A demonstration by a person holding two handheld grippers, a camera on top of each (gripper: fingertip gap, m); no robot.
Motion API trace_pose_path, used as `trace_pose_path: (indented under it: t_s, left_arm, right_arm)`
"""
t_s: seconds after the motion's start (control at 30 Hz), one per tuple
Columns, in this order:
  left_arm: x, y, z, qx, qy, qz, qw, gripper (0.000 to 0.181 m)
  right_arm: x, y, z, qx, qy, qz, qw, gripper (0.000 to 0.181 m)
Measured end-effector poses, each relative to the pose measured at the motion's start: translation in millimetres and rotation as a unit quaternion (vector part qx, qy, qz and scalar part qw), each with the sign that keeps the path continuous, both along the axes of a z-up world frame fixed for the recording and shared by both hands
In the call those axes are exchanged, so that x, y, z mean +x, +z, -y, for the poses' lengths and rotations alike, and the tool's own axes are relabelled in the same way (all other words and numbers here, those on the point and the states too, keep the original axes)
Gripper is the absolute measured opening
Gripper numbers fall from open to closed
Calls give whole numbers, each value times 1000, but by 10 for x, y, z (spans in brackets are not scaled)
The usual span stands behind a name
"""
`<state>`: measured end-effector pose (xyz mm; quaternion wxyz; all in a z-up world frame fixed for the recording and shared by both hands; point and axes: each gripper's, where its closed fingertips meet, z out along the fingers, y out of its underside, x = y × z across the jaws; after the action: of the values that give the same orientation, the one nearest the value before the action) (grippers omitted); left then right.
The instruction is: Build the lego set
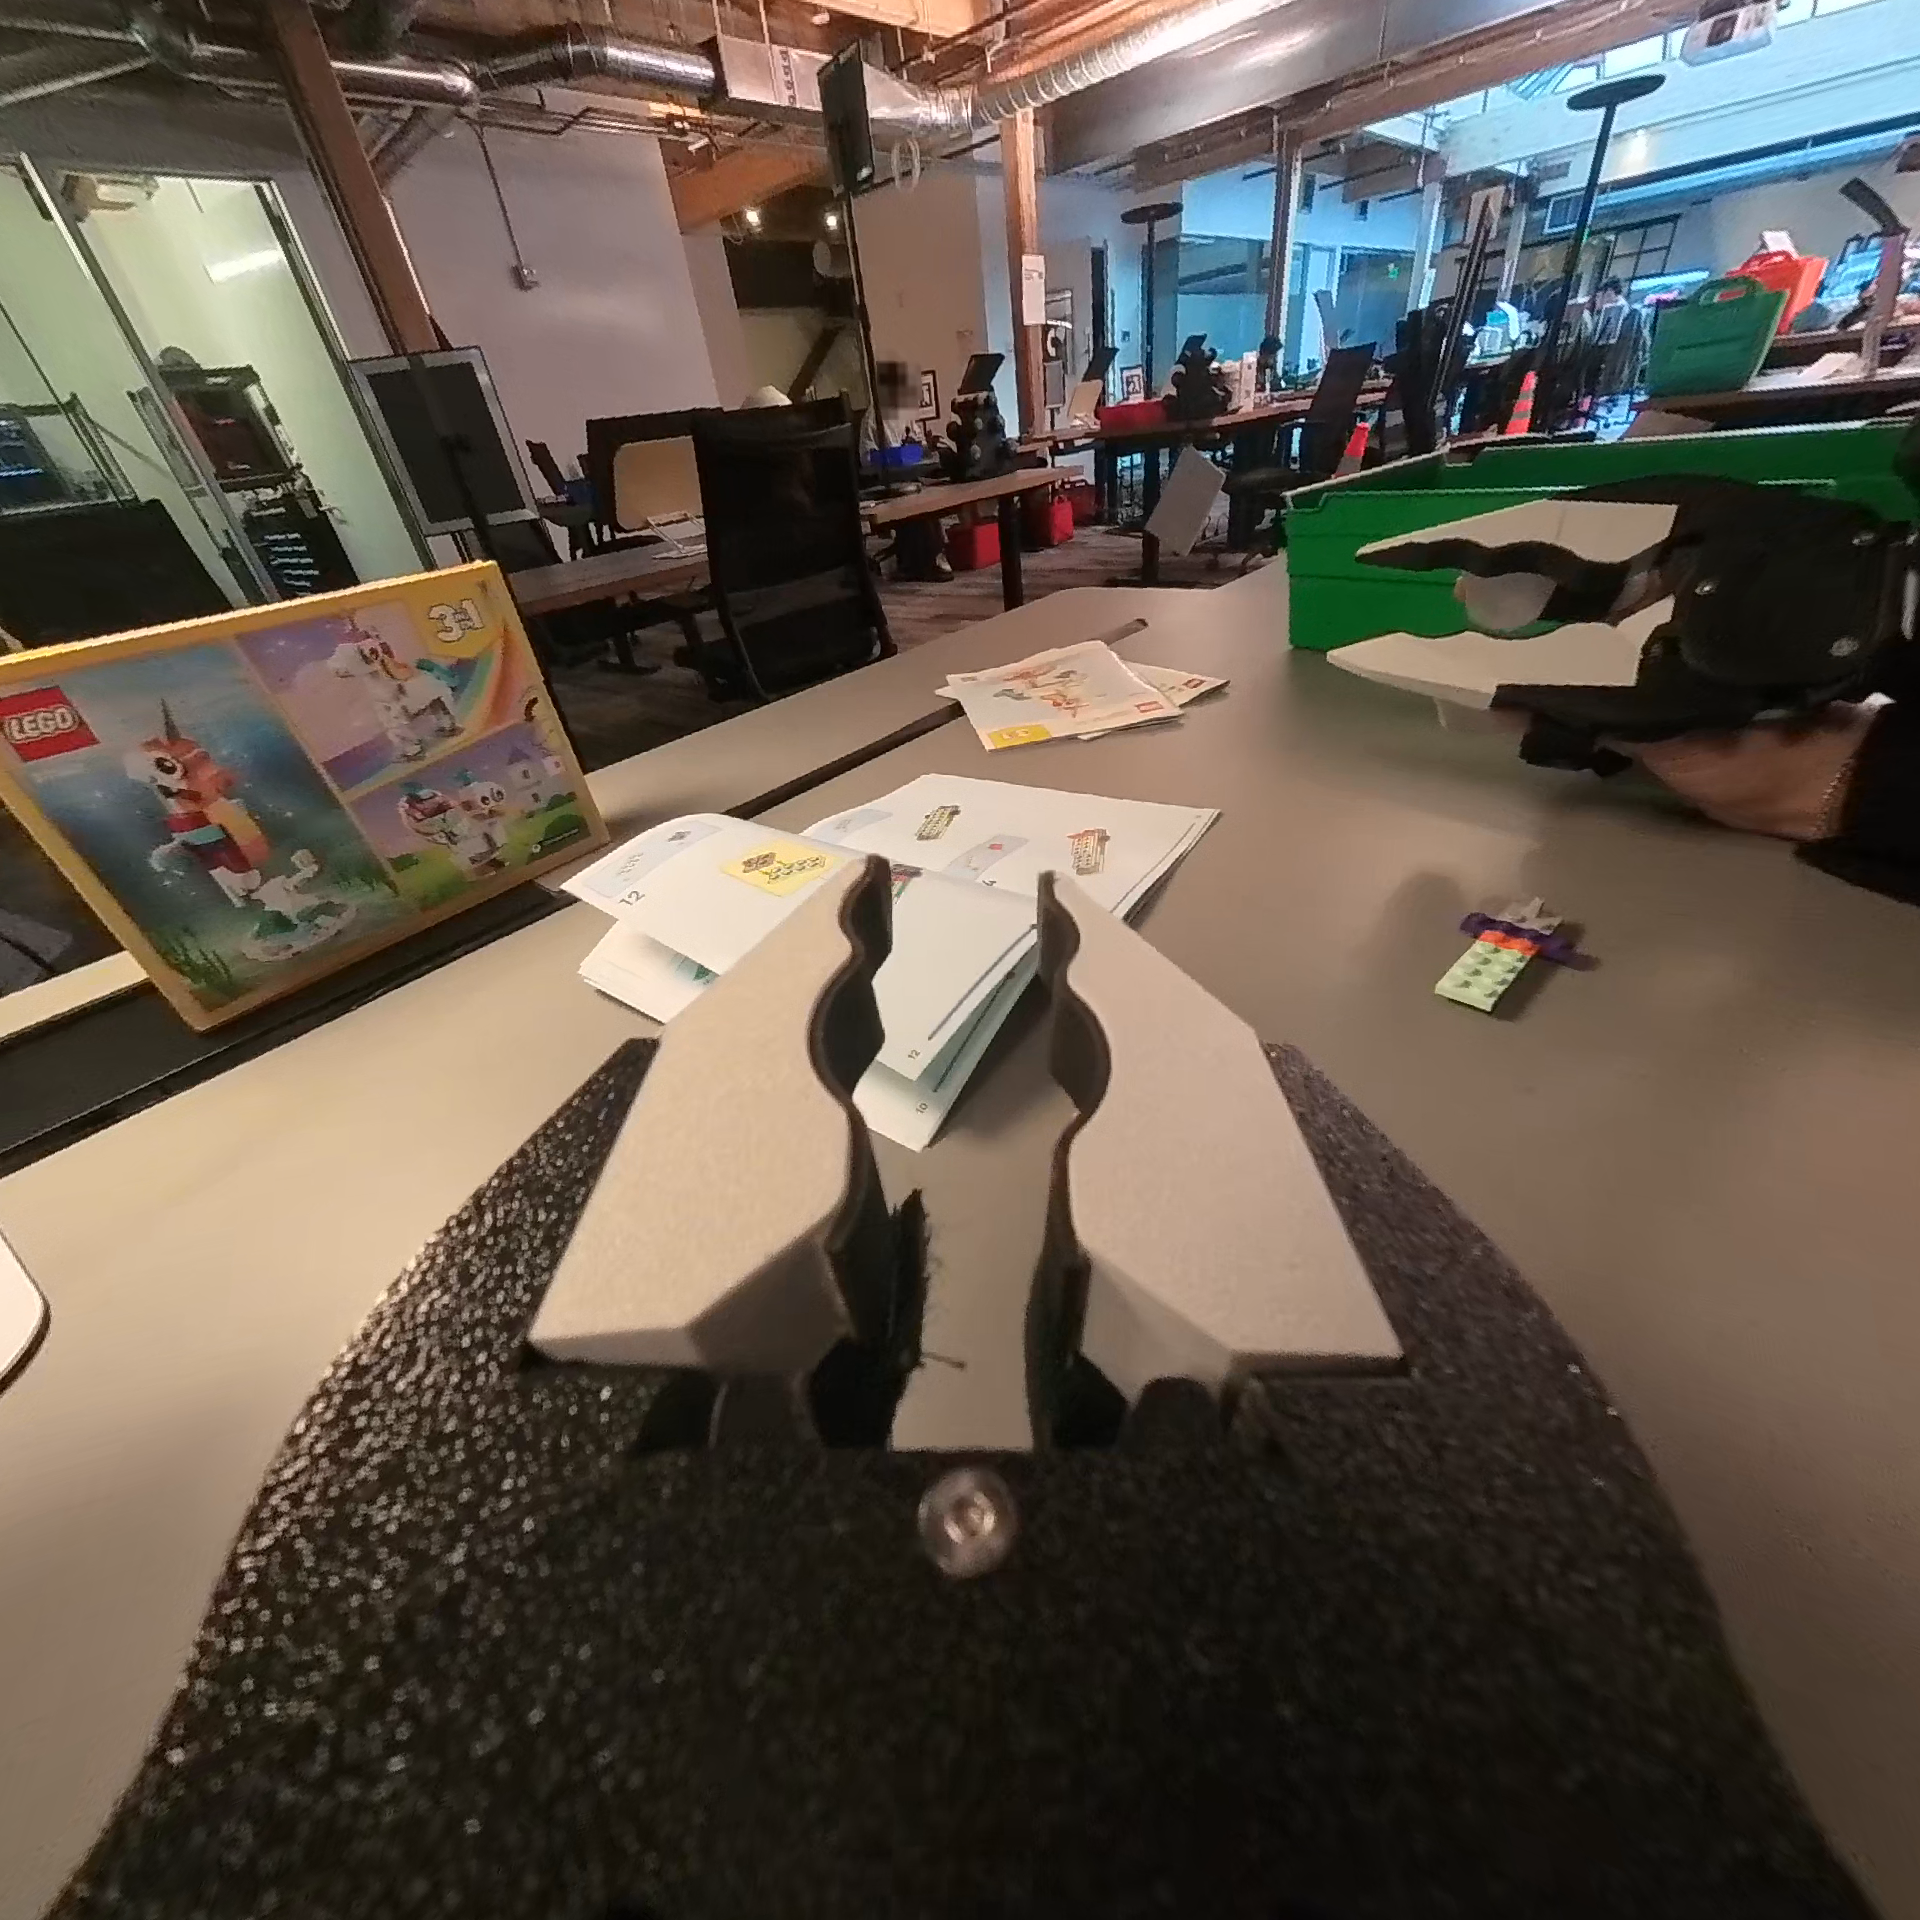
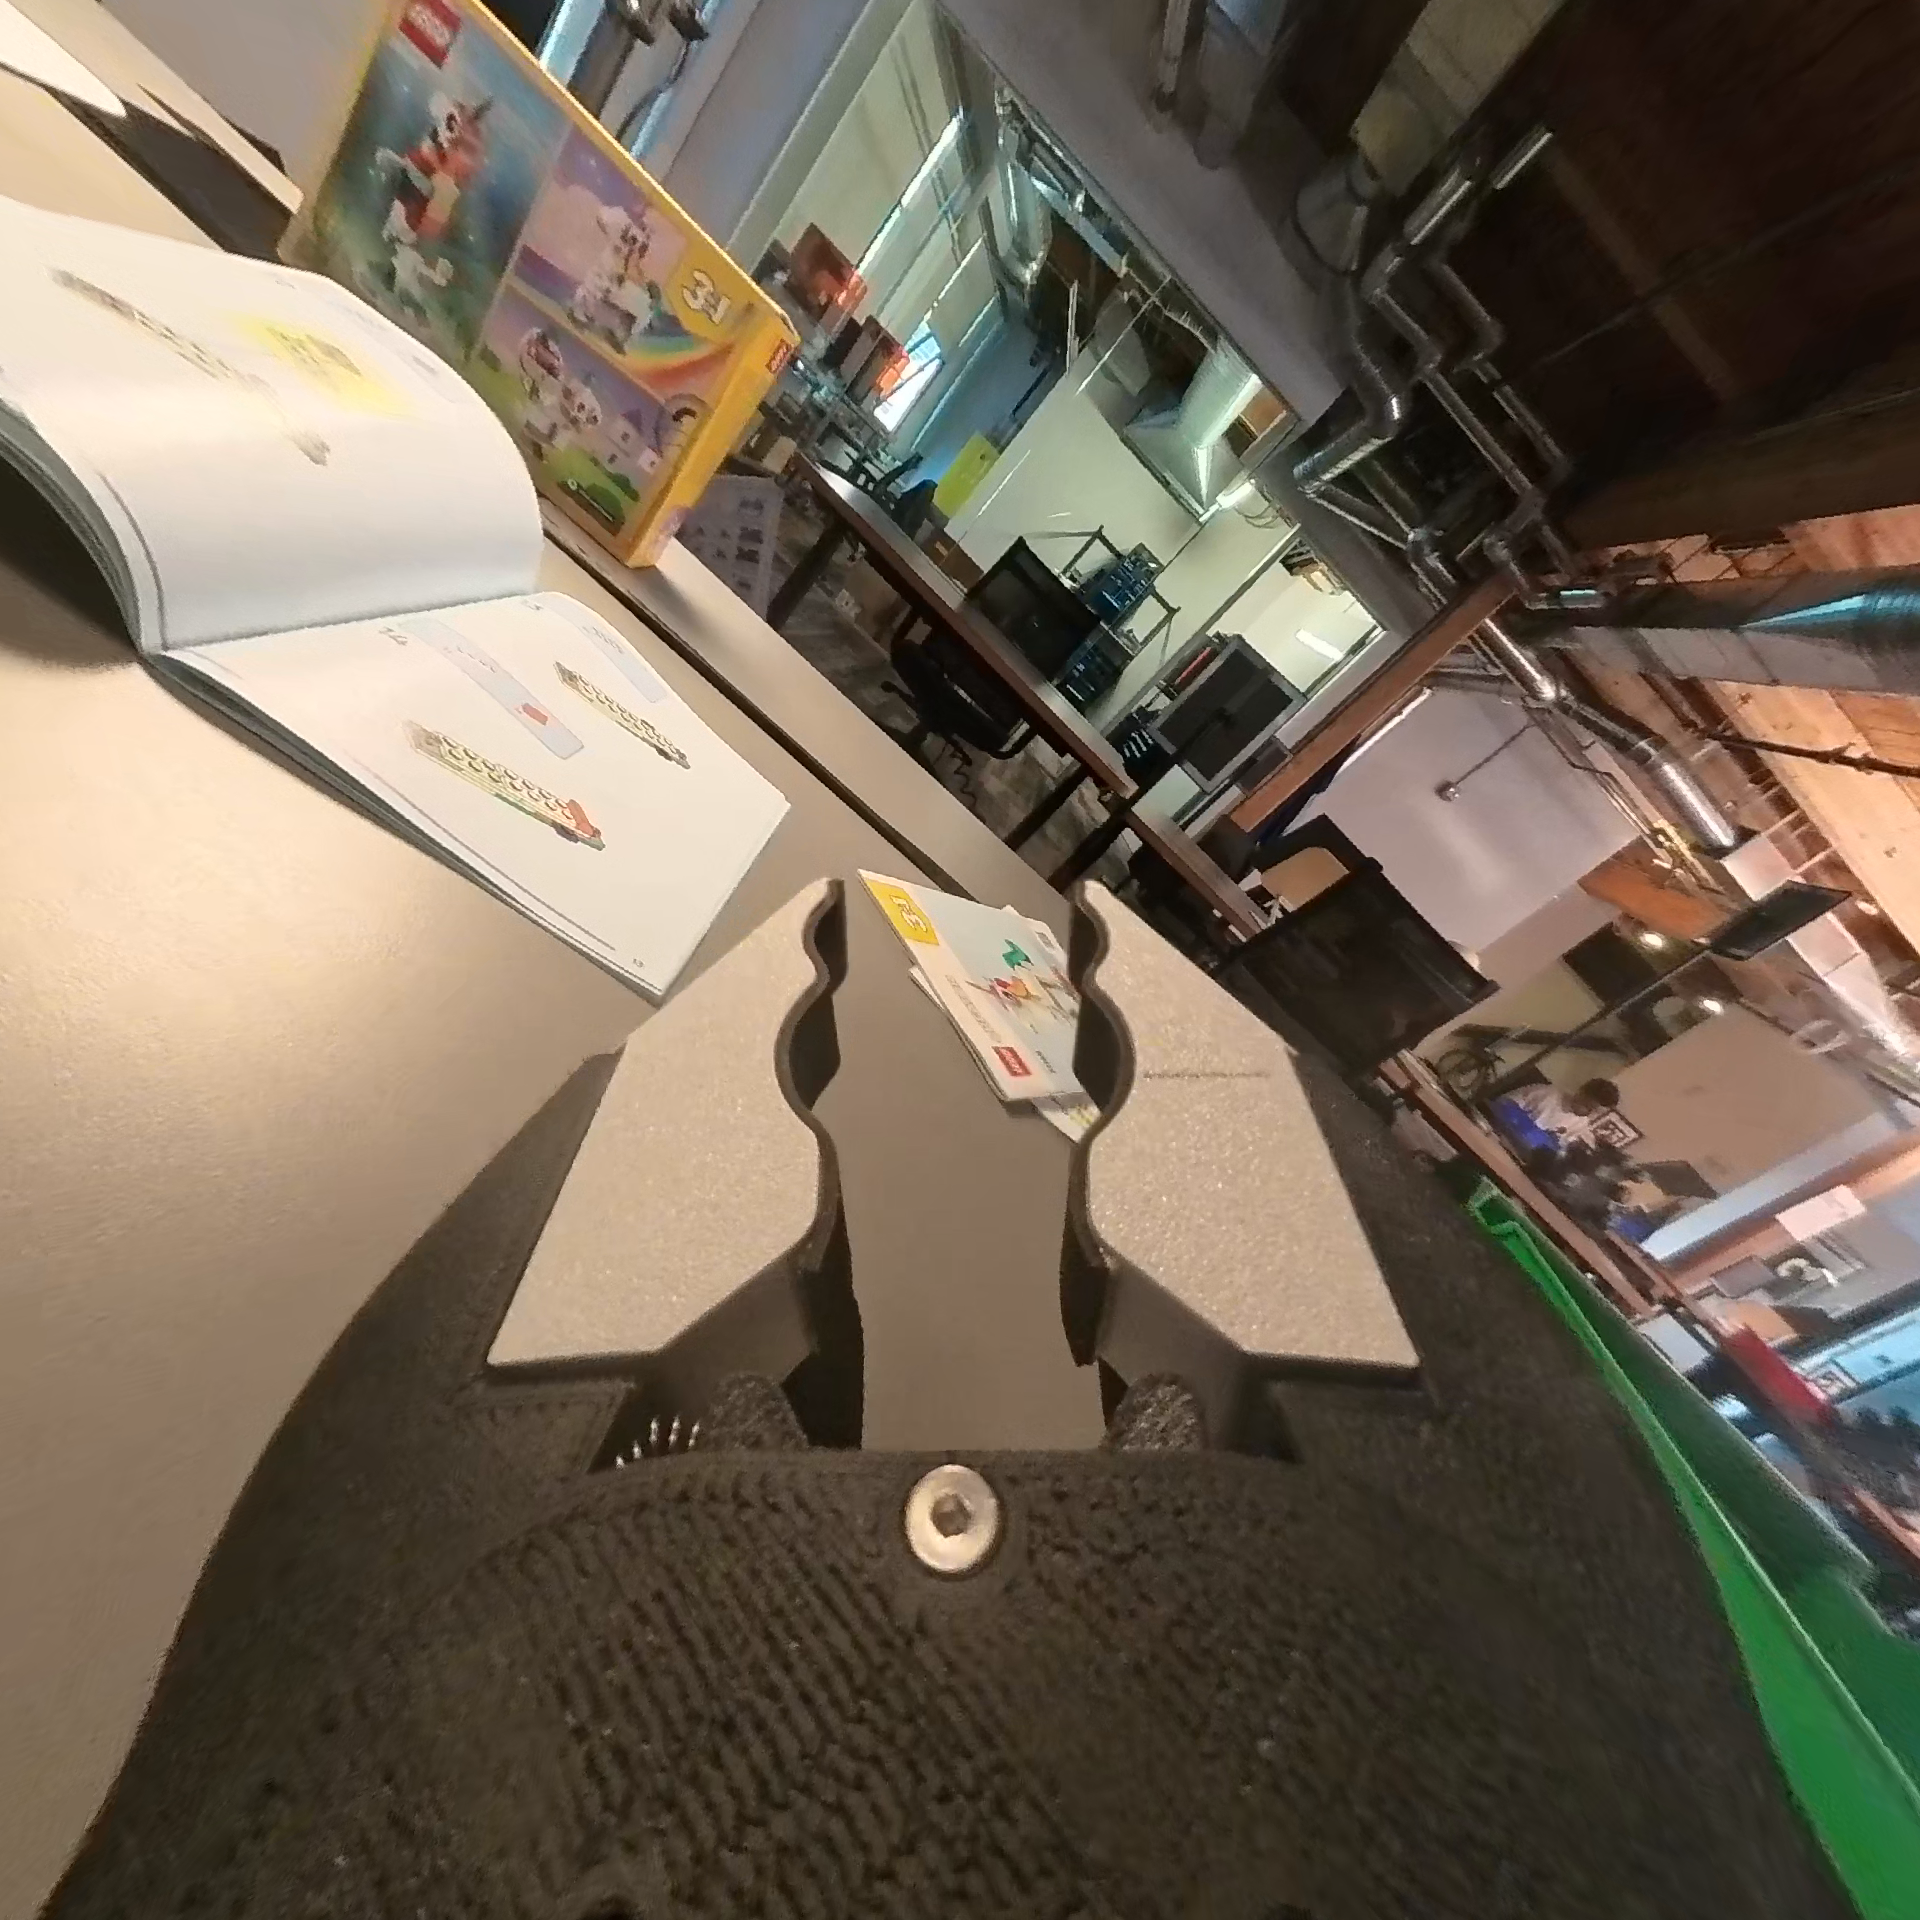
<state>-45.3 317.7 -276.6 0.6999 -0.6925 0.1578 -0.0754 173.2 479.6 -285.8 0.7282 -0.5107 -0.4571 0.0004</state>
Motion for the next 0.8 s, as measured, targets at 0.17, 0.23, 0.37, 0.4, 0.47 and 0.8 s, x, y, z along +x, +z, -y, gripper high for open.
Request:
trace_pose_path:
  t_s: [0.17, 0.23, 0.37, 0.4, 0.47, 0.8]
  left_arm:
    - [9, 8, 1, 5, 2, -8, 1000, 25]
    - [23, 15, 5, 8, 1, -13, 1000, 25]
    - [55, 29, 17, 12, -3, -17, 1000, 25]
    - [66, 37, 24, 14, -5, -17, 1000, 26]
    - [91, 56, 48, 17, -9, -18, 1000, 26]
    - [238, 1016, 1320, 76, -77, 42, 993, 20]
  right_arm:
    - [-10, -60, -31, -1, -12, 22, 1000, 42]
    - [-18, -75, -35, 3, -16, 32, 999, 41]
    - [-21, -95, -45, 13, -26, 48, 998, 40]
    - [-19, -97, -49, 15, -28, 50, 998, 40]
    - [-1, -91, -60, 17, -35, 50, 998, 40]
    - [174, -5, -163, 11, -77, 14, 997, 39]
